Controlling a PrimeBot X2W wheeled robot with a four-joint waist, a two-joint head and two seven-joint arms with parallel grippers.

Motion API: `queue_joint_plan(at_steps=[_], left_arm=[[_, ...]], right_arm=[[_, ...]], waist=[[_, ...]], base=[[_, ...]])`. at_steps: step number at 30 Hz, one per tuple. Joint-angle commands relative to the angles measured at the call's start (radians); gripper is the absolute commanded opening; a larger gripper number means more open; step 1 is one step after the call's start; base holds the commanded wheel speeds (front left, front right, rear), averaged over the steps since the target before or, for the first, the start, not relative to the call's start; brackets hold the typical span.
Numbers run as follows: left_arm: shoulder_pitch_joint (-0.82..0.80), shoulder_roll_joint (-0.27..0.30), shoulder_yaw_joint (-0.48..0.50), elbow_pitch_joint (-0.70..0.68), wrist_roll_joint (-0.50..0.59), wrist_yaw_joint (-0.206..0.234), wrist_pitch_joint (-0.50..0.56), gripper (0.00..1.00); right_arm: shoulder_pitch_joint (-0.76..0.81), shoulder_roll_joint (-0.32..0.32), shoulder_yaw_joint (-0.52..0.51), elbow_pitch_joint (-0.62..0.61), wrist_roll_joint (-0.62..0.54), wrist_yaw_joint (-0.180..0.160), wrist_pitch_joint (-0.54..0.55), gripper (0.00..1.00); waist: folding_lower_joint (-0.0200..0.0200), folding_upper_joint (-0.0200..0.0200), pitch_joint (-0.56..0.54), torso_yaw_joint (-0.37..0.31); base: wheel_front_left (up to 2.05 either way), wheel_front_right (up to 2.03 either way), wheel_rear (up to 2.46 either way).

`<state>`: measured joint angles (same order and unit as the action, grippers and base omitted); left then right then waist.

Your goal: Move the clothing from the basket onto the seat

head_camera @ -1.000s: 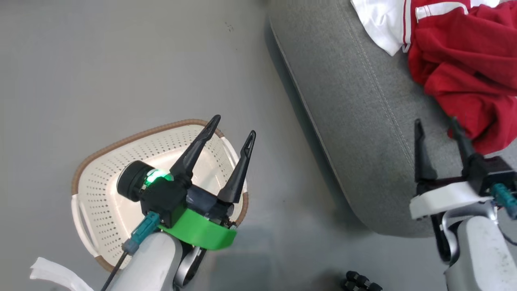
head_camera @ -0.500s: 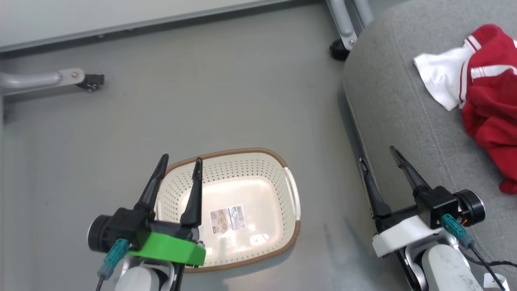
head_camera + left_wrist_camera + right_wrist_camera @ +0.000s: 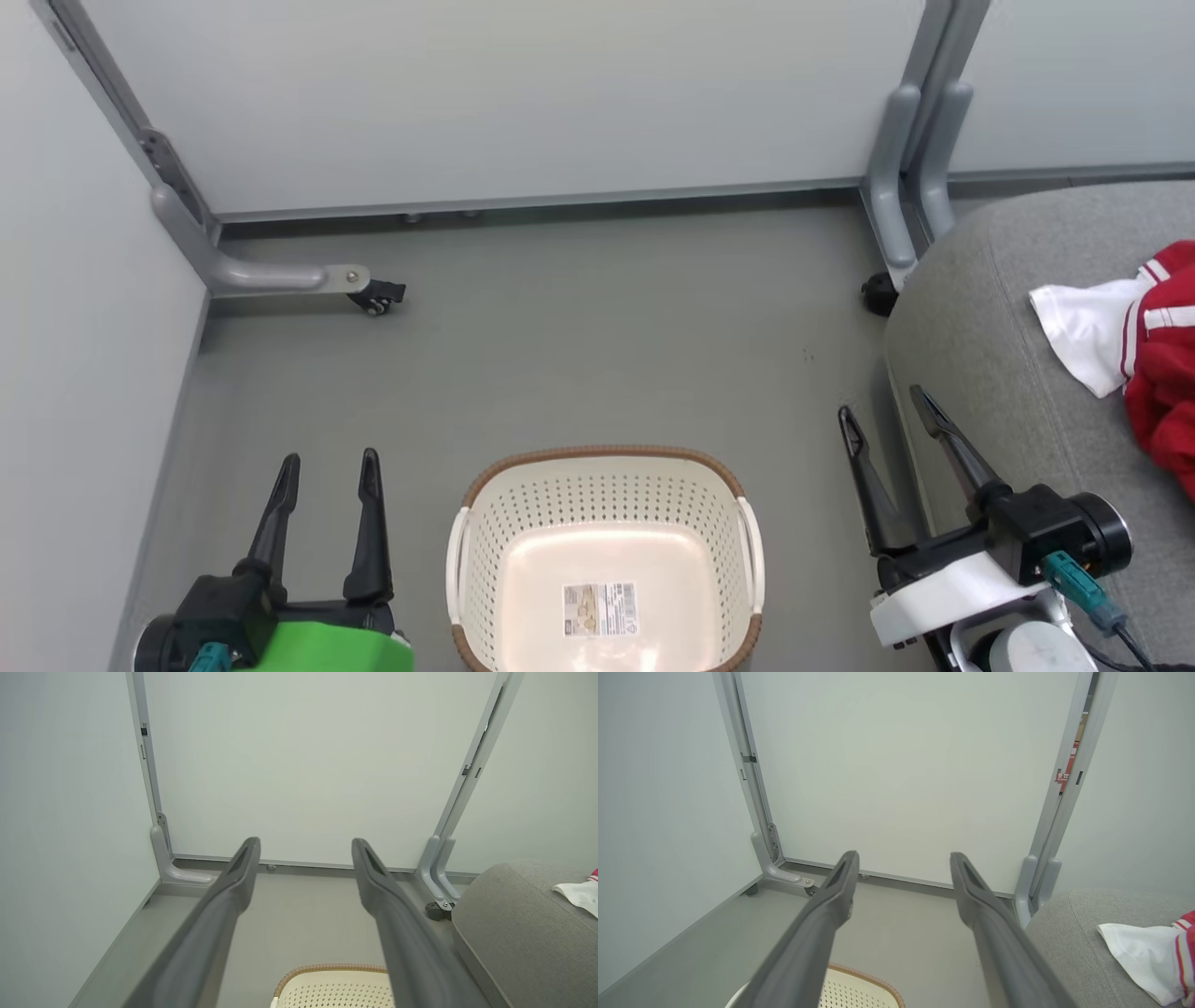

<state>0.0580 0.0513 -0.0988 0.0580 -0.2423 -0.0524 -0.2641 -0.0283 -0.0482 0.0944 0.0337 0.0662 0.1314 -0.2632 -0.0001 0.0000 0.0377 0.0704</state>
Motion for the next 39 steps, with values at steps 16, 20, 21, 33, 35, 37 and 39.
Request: queue_joint_plan(at_steps=[16,20,21,33,35,37,39], left_arm=[[0.044,-0.001,0.007,0.017,0.036,-0.018,0.000,1.00],[0.041,-0.001,0.010,0.018,0.039,-0.020,0.000,1.00],[0.041,-0.001,0.011,0.018,0.040,-0.021,0.000,1.00],[0.035,-0.001,0.004,0.043,0.057,-0.028,0.000,0.00],[0.035,-0.001,0.003,0.055,0.044,-0.028,0.002,0.00],[0.030,-0.001,0.006,0.056,0.003,-0.029,0.011,0.00],[0.025,0.001,0.011,0.060,-0.039,-0.031,0.020,0.00]], right_arm=[[0.041,-0.004,-0.027,0.013,0.010,-0.001,-0.002,1.00],[0.040,-0.004,-0.030,0.014,0.012,-0.001,-0.002,1.00],[0.040,-0.004,-0.030,0.015,0.012,-0.001,-0.002,1.00],[0.039,0.002,-0.027,0.032,0.014,0.000,0.000,0.00],[0.048,0.004,-0.024,0.043,0.028,0.000,0.001,0.00],[0.048,0.002,-0.026,0.043,0.073,0.000,0.008,0.00],[0.044,-0.001,-0.028,0.047,0.120,0.000,0.017,0.00]], waist=[[0.0001,0.0000,-0.086,-0.005],[0.0001,0.0000,-0.083,-0.015],[0.0001,0.0000,-0.083,-0.018],[0.0001,0.0000,-0.079,-0.040],[0.0001,0.0000,-0.079,-0.040],[0.0001,0.0000,-0.078,-0.041],[0.0001,0.0000,-0.077,-0.041]], base=[[0.00,0.00,0.00],[0.00,0.00,0.00],[0.00,0.00,0.00],[0.00,0.00,0.00],[0.00,0.00,0.00],[0.00,0.00,0.00],[0.00,0.00,0.00]])
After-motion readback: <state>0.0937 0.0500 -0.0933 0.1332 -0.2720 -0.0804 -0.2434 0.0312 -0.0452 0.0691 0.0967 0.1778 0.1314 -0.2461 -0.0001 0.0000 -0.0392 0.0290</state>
